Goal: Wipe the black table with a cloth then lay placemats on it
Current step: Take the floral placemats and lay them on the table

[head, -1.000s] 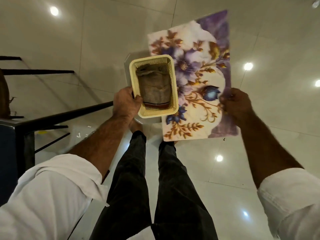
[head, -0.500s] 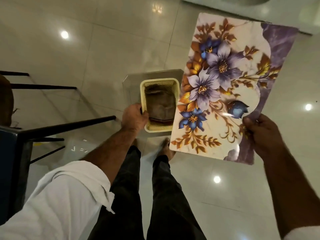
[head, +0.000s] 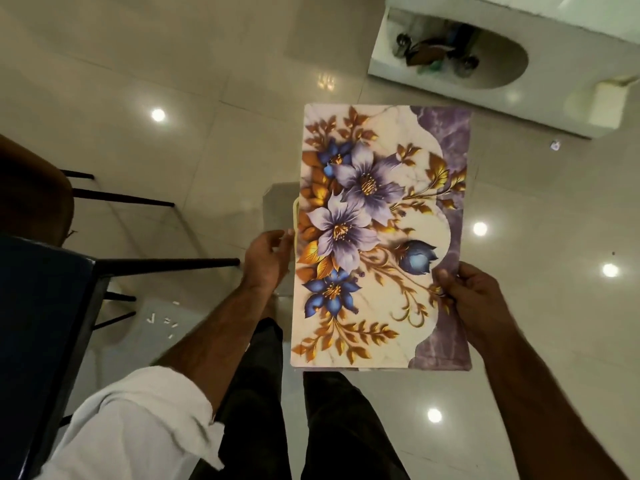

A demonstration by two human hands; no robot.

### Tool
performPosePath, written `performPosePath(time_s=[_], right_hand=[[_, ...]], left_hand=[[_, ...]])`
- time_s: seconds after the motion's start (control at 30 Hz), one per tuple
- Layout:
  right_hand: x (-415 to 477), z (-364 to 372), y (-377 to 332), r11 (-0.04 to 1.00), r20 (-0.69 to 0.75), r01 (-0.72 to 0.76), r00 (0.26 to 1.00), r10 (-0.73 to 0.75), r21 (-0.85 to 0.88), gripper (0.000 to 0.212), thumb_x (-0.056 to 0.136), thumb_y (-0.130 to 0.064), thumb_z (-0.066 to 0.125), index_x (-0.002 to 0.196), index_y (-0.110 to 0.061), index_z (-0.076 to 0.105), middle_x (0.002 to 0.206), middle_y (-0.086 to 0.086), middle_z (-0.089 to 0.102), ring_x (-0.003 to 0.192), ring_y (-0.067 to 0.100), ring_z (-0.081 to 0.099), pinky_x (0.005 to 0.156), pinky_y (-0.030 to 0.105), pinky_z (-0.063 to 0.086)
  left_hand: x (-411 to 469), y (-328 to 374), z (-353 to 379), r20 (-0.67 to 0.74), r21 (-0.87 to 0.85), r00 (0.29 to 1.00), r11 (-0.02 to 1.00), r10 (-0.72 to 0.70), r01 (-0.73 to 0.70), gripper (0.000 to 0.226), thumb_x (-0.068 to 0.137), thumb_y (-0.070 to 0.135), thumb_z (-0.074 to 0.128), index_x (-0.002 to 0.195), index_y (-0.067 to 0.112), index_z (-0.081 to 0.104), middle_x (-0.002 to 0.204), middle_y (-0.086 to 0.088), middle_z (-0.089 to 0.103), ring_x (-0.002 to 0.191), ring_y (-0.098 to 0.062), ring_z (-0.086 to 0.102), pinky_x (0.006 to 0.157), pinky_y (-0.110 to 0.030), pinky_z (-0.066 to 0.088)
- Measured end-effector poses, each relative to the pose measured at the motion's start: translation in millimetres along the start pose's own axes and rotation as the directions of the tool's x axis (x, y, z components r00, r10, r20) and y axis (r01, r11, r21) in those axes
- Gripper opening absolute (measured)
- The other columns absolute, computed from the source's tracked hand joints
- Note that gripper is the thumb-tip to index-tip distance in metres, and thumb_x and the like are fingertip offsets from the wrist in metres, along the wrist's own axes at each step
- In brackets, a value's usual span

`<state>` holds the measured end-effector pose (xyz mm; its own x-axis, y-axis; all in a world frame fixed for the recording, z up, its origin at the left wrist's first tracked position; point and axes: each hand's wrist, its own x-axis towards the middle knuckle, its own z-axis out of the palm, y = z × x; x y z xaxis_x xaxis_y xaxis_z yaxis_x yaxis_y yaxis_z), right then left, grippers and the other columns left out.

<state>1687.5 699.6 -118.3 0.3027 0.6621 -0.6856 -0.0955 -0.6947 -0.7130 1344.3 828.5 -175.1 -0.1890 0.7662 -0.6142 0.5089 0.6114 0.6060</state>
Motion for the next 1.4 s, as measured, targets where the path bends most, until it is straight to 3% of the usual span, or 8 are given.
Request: performPosePath(time_s=[0.1,0.2,0.33,0.47,0.77,1.03,1.2,1.4], right_hand=[[-22,13,-22,0.999,0.024,0.028,0.999,-0.029,0.021,0.026,0.109,-0.028,0.064,0.119,-0.008,0.077,0.106,0.017,0.083,0.102,0.039,0.08,0.094,0.052,0.063],[-46,26,-48,0.997,0.046,0.071,0.996,-0.072,0.027,0.027,0.108,-0.03,0.065,0.118,-0.009,0.078,0.107,0.017,0.083,0.102,0.039,0.08,0.096,0.056,0.063],[-85,37,-84,0.991,0.066,0.126,0.989,-0.129,0.042,0.028,0.109,-0.031,0.064,0.118,-0.009,0.078,0.108,0.015,0.083,0.103,0.039,0.081,0.094,0.053,0.064],[-123,47,-115,0.977,0.082,0.201,0.975,-0.206,0.072,0.031,0.104,-0.034,0.065,0.114,-0.009,0.079,0.105,0.012,0.084,0.099,0.033,0.08,0.085,0.042,0.067],[-172,60,-155,0.964,0.188,0.247,0.946,-0.262,0.103,0.038,0.103,-0.04,0.064,0.116,-0.006,0.077,0.106,0.013,0.084,0.097,0.032,0.083,0.08,0.036,0.069],[-176,73,-178,0.906,0.096,0.401,0.905,-0.415,0.138,0.034,0.085,-0.024,0.087,0.102,-0.002,0.067,0.095,0.024,0.08,0.078,0.029,0.079,0.064,0.033,0.067],[-181,78,-179,0.901,0.107,0.42,0.896,-0.431,0.107,0.028,0.093,-0.019,0.083,0.107,0.003,0.071,0.096,0.019,0.083,0.084,0.032,0.082,0.066,0.034,0.068],[-193,98,-186,0.906,0.098,0.421,0.9,-0.424,0.052,0.015,0.099,-0.017,0.077,0.105,-0.003,0.078,0.094,0.012,0.084,0.085,0.029,0.081,0.065,0.031,0.067]], left_hand=[[-33,24,-33,0.263,-0.482,0.949,0.828,-0.177,0.288,0.062,0.106,0.07,0.05,0.116,0.019,0.083,0.115,-0.011,0.083,0.108,-0.036,0.078,0.094,-0.047,0.062],[-68,36,-70,0.473,-0.616,0.881,0.706,-0.025,0.35,0.073,0.106,0.073,0.044,0.134,0.014,0.077,0.133,-0.019,0.077,0.124,-0.039,0.074,0.112,-0.053,0.053],[-117,55,-108,0.341,-0.691,0.934,0.702,0.109,0.17,0.04,0.094,0.039,0.078,0.117,0.006,0.081,0.111,-0.017,0.083,0.095,-0.03,0.081,0.092,-0.046,0.064],[-152,70,-137,0.229,-0.731,0.952,0.682,0.205,0.029,0.032,0.09,0.024,0.078,0.11,0.0,0.08,0.096,-0.015,0.083,0.075,-0.021,0.079,0.07,-0.032,0.064],[-201,80,-184,0.117,-0.738,0.961,0.67,0.251,-0.085,0.025,0.089,0.028,0.078,0.101,0.006,0.084,0.096,-0.018,0.083,0.075,-0.026,0.078,0.068,-0.034,0.065],[-217,74,-208,0.032,-0.753,0.978,0.649,0.205,-0.112,0.016,0.093,0.025,0.082,0.098,0.011,0.088,0.105,-0.021,0.083,0.084,-0.031,0.081,0.08,-0.042,0.067],[-229,79,-220,-0.03,-0.729,0.986,0.671,0.167,-0.136,0.018,0.095,0.02,0.081,0.105,0.004,0.083,0.1,-0.017,0.084,0.078,-0.025,0.081,0.068,-0.034,0.068],[-248,76,-247,-0.037,-0.752,0.986,0.645,0.164,-0.135,0.03,0.092,0.026,0.086,0.112,0.004,0.082,0.108,-0.02,0.083,0.096,-0.04,0.082,0.079,-0.044,0.068]])
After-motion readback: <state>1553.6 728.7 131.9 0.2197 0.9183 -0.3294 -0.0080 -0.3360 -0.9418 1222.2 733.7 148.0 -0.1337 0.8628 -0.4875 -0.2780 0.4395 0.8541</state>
